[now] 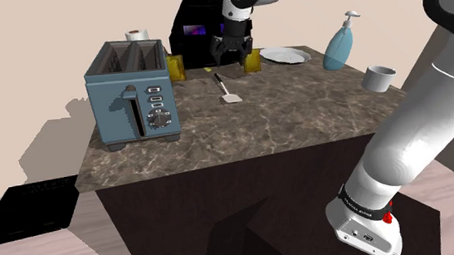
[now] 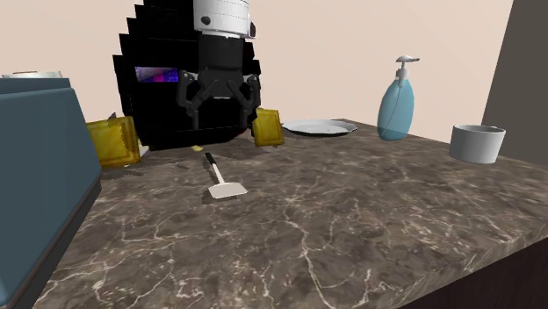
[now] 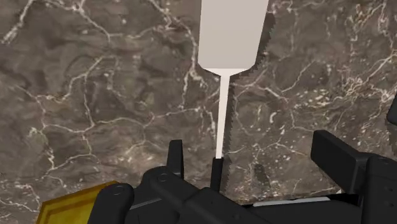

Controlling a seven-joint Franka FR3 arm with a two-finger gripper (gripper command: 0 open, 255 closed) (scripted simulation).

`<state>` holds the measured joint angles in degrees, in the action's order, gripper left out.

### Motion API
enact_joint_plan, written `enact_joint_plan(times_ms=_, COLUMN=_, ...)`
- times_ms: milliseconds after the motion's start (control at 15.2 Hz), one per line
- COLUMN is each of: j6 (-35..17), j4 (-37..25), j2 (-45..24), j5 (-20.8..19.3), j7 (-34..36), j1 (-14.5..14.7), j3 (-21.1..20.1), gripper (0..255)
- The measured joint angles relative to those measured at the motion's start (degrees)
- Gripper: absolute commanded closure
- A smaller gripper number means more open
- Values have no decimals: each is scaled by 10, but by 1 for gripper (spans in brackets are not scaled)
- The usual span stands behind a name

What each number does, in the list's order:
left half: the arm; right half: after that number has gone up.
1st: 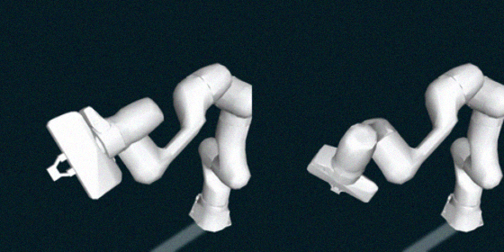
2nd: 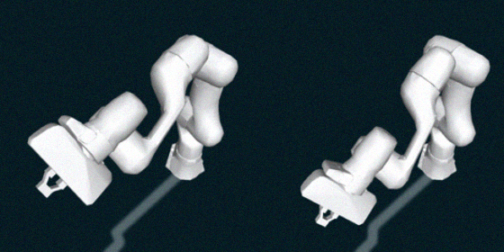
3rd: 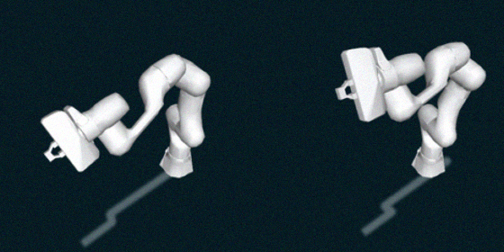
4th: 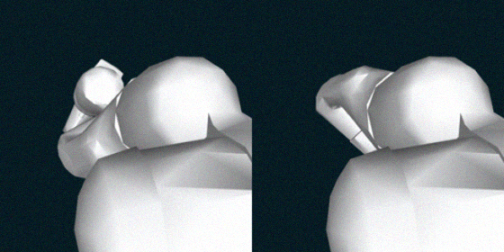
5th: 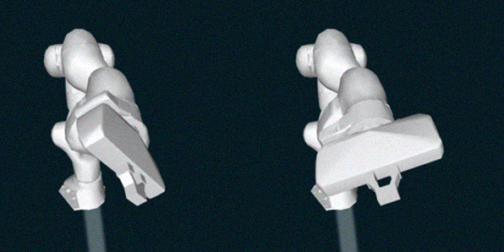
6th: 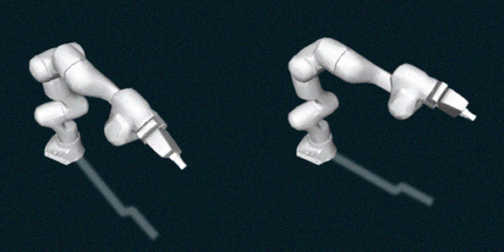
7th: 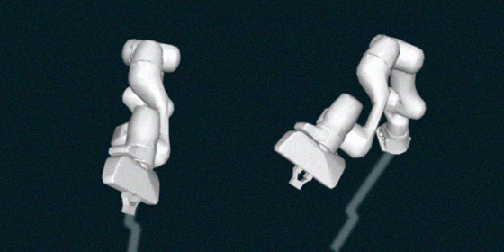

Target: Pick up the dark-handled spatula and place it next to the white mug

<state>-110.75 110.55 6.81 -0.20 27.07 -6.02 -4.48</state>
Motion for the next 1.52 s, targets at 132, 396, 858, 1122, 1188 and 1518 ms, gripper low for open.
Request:
enact_joint_plan(times_ms=132, j6=-1, j4=-39, j2=-25, j5=-11, j7=19, j1=-4, j3=0, gripper=0)
enact_joint_plan(times_ms=396, j6=-24, j4=-69, j2=-69, j5=-24, j7=55, j1=-10, j3=5, gripper=0)
enact_joint_plan(times_ms=858, j6=-78, j4=-21, j2=-54, j5=-22, j7=41, j1=-11, j3=7, gripper=0)
enact_joint_plan(times_ms=1122, j6=-66, j4=-26, j2=-96, j5=-25, j7=57, j1=-7, j3=3, gripper=0)
enact_joint_plan(times_ms=1188, j6=-65, j4=-25, j2=-113, j5=-25, j7=55, j1=-7, j3=3, gripper=0)
enact_joint_plan(times_ms=1518, j6=-63, j4=-30, j2=-131, j5=-25, j7=53, j1=-7, j3=3, gripper=255)
